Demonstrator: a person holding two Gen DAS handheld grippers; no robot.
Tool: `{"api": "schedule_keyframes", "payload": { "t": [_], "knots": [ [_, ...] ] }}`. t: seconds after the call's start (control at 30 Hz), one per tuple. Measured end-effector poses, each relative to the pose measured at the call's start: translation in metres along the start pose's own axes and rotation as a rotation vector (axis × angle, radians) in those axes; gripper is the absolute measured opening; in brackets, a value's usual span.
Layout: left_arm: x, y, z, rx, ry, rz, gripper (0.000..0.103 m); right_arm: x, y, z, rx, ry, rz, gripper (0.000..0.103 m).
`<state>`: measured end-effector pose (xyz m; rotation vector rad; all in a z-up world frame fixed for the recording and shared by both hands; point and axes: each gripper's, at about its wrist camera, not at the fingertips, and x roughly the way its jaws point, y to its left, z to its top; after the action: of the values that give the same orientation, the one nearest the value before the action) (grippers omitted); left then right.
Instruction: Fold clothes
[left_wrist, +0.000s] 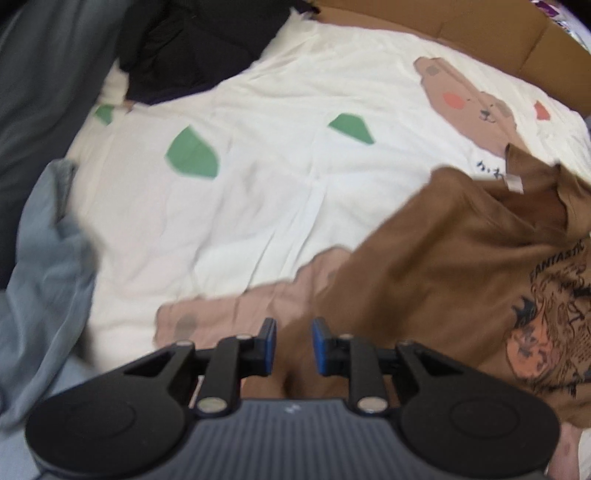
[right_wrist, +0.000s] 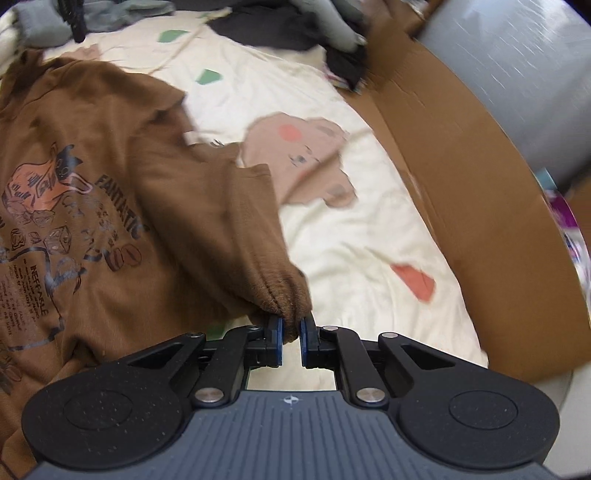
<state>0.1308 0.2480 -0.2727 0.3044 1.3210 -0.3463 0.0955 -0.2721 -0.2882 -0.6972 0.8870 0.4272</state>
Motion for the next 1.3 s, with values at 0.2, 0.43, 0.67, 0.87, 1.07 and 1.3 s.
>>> {"api": "schedule_keyframes", "payload": {
  "t": [0.2, 0.43, 0.67, 0.87, 1.07, 1.3],
  "knots": [
    [0.022, -0.014, 0.017, 0.040, -0.038, -0.041, 0.028, -0.016, 0.005, -0.012, 0.069, 0.043, -0.021, 0.007],
    [0.037, -0.028, 0.020, 0.071, -0.066, -0.137, 0.049, -0.023, 0.013, -0.016, 0.140, 0.068, -0.053, 0.007],
    [0.044, -0.033, 0.011, 0.091, -0.056, -0.156, 0.045, -0.015, 0.023, -0.019, 0.251, 0.057, -0.092, 0.007],
    [0.060, -0.028, 0.007, 0.046, -0.008, -0.160, 0.007, -0.011, 0.028, -0.018, 0.306, 0.049, -0.100, 0.007],
    [0.046, -0.033, 0.003, 0.064, -0.049, -0.162, 0.001, -0.009, 0.029, -0.018, 0.327, 0.042, -0.105, 0.007],
    [0.005, -0.039, 0.003, 0.057, -0.087, -0.224, 0.000, -0.008, 0.032, -0.017, 0.328, 0.036, -0.099, 0.007]
  ]
}}
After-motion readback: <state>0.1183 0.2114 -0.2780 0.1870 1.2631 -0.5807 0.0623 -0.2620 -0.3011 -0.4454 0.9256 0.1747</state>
